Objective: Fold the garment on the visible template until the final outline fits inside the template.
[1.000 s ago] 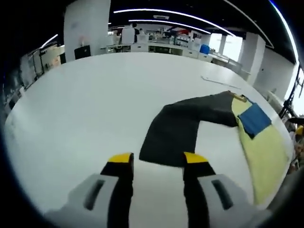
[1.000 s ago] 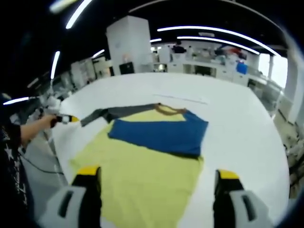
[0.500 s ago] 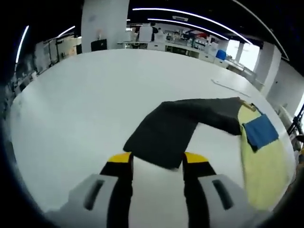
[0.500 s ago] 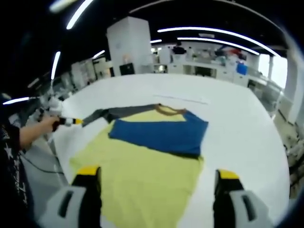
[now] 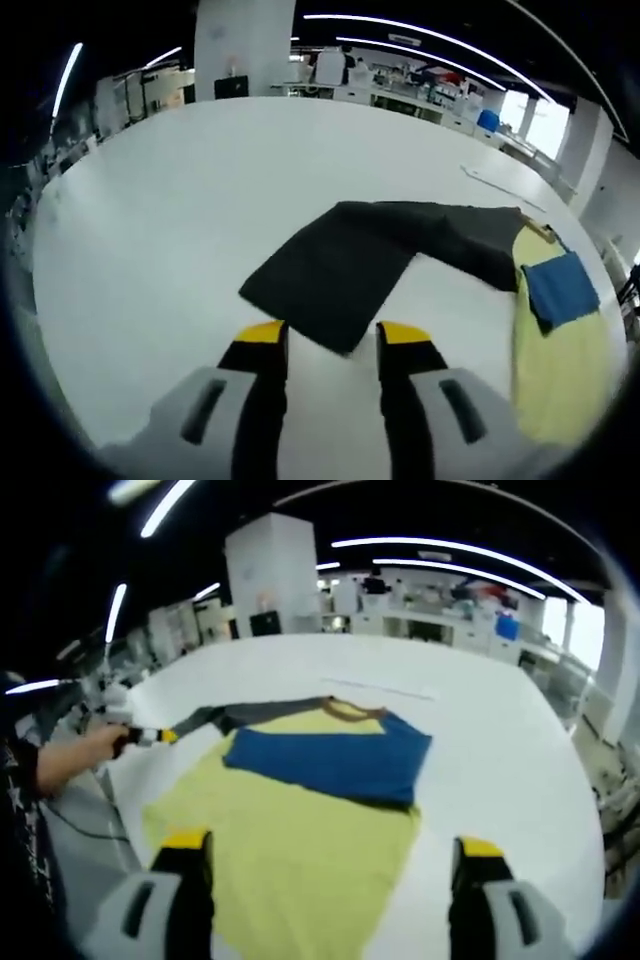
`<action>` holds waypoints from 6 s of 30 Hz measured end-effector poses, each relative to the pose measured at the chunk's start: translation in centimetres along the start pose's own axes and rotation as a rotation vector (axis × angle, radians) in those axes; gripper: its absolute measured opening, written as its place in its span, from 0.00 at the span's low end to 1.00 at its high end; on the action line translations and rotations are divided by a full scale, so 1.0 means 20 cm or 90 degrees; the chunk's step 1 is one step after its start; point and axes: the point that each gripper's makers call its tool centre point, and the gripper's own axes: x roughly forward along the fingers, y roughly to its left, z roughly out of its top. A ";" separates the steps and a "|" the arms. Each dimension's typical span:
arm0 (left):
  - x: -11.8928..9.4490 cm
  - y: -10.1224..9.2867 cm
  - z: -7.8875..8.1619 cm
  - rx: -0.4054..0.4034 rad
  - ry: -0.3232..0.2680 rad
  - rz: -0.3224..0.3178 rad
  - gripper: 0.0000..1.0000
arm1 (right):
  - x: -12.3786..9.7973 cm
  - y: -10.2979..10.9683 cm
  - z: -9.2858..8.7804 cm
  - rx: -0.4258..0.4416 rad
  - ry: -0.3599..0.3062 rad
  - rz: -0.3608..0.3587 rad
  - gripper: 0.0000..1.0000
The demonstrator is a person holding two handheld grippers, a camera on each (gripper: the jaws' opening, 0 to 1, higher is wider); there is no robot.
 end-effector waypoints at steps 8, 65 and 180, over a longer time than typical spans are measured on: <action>-0.02 0.04 -0.01 -0.044 0.003 0.052 0.22 | -0.01 -0.02 -0.02 0.005 0.003 -0.011 0.99; 0.06 0.43 0.22 0.202 0.025 -0.050 0.00 | -0.03 0.05 -0.02 0.039 0.001 0.033 0.99; -0.22 -0.99 0.63 0.179 -0.087 -0.368 0.00 | -0.07 0.18 -0.11 0.012 0.001 0.059 0.99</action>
